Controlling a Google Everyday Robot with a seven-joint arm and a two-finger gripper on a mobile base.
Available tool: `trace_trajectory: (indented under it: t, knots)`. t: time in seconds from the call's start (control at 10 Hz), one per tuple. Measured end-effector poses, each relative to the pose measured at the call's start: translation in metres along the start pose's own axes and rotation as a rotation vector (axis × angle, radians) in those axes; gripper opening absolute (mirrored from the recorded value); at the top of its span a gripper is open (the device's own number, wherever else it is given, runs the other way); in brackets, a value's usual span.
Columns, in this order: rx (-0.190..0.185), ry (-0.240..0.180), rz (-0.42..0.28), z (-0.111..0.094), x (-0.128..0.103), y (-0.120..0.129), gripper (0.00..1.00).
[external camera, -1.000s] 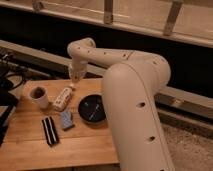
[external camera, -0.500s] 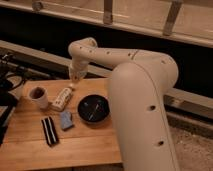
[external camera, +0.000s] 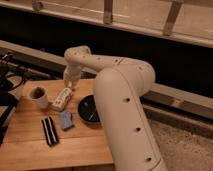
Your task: Place the bottle in the ceramic bowl
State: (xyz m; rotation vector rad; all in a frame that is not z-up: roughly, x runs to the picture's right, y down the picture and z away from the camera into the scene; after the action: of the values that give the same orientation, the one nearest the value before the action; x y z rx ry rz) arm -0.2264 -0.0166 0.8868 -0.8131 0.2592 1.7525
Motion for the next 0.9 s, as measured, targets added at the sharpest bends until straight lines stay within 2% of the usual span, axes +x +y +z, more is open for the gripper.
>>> trace_trajectory:
  t: [0.5, 0.9]
  knots:
    - [-0.021, 0.061, -0.006, 0.023, 0.011, 0.002, 0.89]
    - [-0.029, 0.137, -0.048, 0.047, 0.034, 0.015, 0.89]
